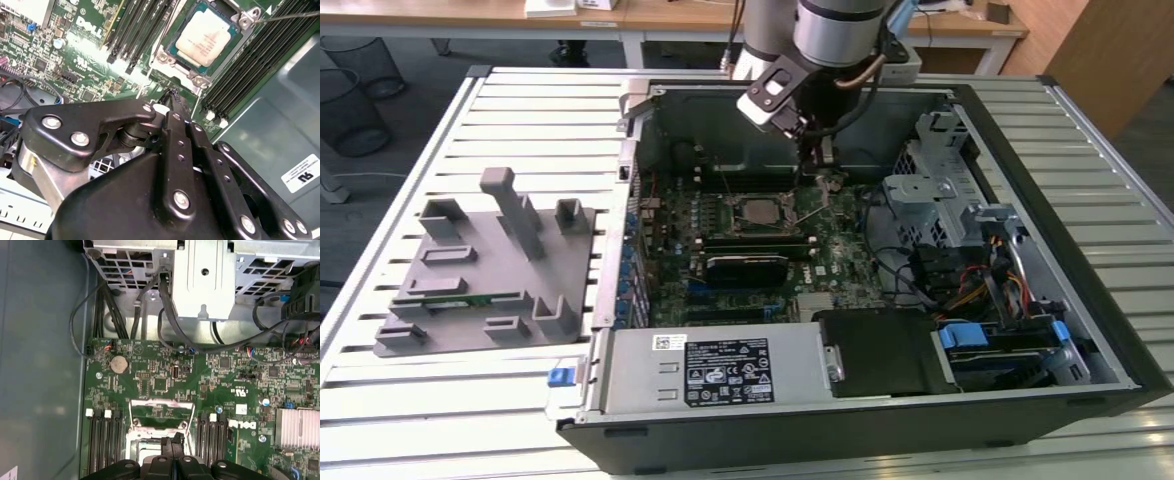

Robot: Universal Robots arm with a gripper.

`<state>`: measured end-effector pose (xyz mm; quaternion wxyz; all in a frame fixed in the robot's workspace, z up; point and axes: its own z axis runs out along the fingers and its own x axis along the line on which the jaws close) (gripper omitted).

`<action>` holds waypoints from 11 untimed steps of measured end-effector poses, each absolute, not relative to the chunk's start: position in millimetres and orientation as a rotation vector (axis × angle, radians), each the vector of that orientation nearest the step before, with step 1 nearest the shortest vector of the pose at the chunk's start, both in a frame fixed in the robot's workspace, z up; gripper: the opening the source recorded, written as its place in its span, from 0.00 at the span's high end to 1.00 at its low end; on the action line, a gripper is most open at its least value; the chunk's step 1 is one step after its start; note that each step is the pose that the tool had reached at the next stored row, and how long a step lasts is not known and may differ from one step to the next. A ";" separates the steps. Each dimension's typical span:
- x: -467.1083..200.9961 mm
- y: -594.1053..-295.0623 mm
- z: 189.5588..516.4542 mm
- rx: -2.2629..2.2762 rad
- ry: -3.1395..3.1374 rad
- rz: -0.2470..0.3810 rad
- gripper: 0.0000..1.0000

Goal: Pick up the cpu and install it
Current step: 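Close the cpu cover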

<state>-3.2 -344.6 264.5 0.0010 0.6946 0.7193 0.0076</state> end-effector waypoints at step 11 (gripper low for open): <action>10.9 -344.5 262.8 2.182 2.260 0.021 0.89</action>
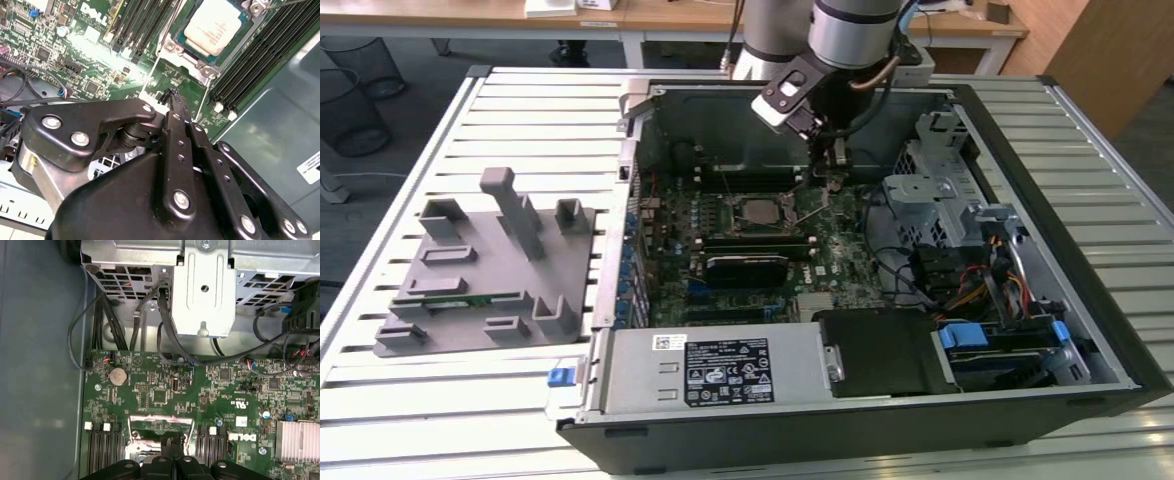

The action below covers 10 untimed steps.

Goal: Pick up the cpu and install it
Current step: 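Close the cpu cover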

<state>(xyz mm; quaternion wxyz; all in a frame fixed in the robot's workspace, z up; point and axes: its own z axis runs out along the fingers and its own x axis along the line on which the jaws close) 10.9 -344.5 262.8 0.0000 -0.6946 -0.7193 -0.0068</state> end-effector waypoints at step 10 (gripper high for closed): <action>23.8 -341.9 260.0 -2.180 -2.258 -0.017 0.89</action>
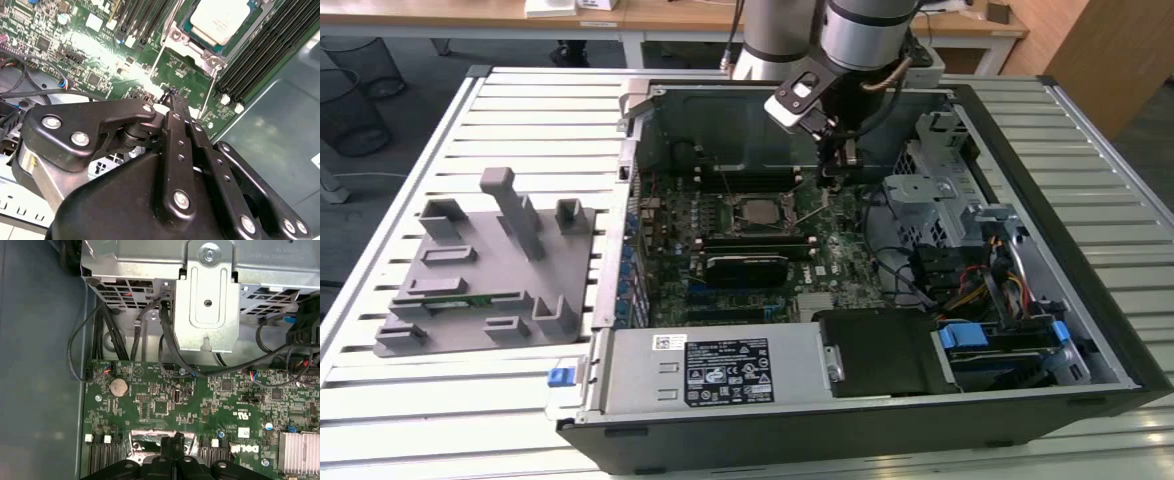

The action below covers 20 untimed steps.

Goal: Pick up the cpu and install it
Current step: 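Close the cpu cover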

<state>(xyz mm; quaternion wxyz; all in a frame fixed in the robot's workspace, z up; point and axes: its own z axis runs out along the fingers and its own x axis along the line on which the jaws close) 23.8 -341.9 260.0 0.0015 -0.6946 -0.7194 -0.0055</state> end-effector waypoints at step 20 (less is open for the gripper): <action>52.8 -330.8 251.4 -2.173 -2.250 0.000 0.89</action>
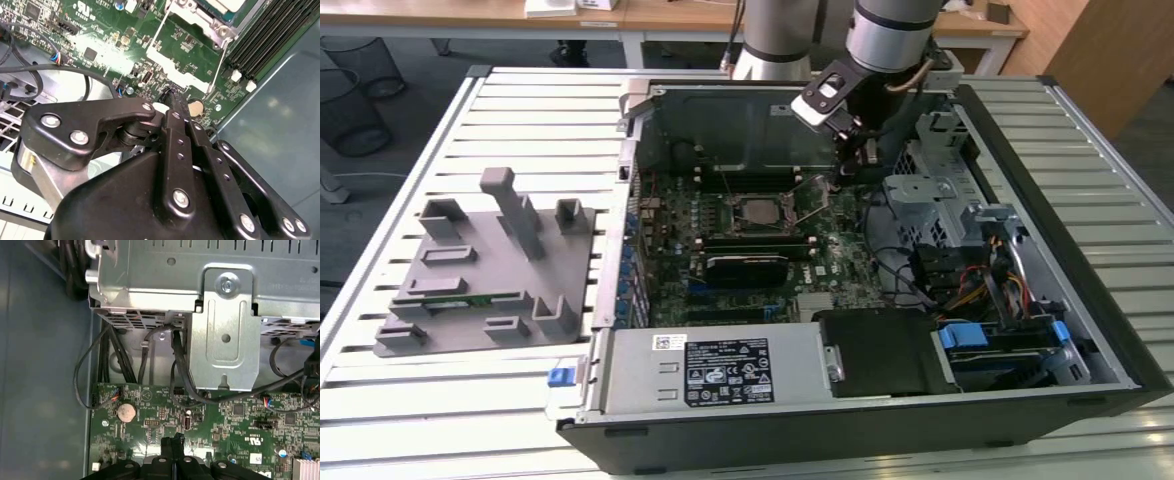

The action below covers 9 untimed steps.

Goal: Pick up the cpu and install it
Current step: 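Close the cpu cover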

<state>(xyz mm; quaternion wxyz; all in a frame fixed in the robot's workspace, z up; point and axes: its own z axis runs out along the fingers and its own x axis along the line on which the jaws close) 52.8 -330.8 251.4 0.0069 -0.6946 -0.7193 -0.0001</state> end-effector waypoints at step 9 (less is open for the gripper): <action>52.4 -330.8 239.9 -2.171 -2.248 0.004 0.89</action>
